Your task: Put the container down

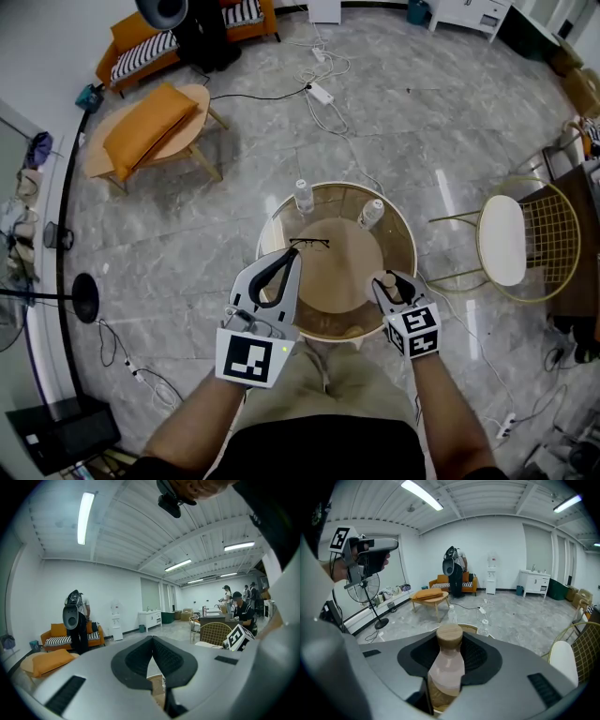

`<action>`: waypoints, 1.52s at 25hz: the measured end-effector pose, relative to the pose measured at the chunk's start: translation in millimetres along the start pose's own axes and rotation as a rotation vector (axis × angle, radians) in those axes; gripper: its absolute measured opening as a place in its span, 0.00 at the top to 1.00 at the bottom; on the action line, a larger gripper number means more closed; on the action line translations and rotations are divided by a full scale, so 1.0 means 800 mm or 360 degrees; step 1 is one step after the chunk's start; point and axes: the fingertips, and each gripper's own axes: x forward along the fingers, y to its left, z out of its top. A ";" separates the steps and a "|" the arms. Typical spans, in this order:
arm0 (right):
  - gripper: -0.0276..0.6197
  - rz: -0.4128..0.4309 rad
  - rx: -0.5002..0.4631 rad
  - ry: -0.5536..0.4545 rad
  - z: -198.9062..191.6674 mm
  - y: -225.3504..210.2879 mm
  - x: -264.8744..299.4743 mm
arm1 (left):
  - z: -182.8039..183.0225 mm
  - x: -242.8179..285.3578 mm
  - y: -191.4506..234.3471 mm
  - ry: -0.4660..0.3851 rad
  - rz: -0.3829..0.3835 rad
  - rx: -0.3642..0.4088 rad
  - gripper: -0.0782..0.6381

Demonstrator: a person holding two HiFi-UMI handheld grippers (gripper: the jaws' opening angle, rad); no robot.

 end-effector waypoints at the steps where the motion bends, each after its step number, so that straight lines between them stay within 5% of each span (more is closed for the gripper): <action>1: 0.73 -0.0001 -0.0001 0.0003 -0.002 -0.001 0.003 | -0.004 0.003 0.000 0.0007 0.0003 -0.0005 0.87; 22: 0.73 -0.0027 0.0041 0.0068 -0.047 -0.034 0.069 | -0.076 0.060 0.026 0.0060 0.0092 -0.0027 0.87; 38: 0.73 -0.0062 0.0060 0.0151 -0.098 -0.059 0.119 | -0.107 0.091 -0.005 0.0067 -0.0007 -0.0032 0.87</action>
